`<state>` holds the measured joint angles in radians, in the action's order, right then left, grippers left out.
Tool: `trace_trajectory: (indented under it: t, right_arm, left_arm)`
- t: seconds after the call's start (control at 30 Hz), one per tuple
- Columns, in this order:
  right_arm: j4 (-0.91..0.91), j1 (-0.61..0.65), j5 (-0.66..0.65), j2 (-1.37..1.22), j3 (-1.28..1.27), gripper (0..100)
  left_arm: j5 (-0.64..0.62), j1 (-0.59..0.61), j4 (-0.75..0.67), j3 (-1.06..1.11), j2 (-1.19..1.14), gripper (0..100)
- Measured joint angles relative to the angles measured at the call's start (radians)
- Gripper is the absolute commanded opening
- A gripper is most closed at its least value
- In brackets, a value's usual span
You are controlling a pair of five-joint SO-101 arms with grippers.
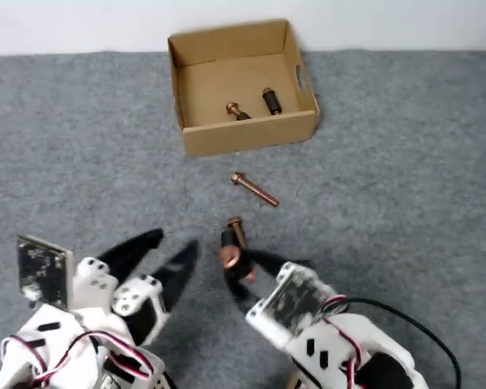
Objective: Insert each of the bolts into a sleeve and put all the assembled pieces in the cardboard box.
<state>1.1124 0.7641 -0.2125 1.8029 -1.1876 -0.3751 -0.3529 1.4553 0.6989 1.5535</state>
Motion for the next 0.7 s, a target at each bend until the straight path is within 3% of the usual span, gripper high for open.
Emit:
trace_trajectory:
  t: [0.17, 0.37, 0.5, 0.7]
  right_arm:
    - [0.0, -0.193, 0.087, 0.0, 0.0, 0.8]
    - [0.091, -0.48, 0.164, 0.0, -0.014, 0.8]
    - [0.183, -0.615, 0.196, 0.0, -0.009, 0.8]
    - [0.331, -0.643, 0.281, 0.0, 0.049, 0.8]
  left_arm:
    - [0.069, 0.19, -0.009, 0.018, 0.0, 0]
    - [0.147, 0.393, -0.124, 0.296, 0.0, 0]
    - [0.163, 0.47, -0.316, 0.552, -0.002, 0]
    - [0.265, 0.476, -0.661, 0.899, -0.012, 0]
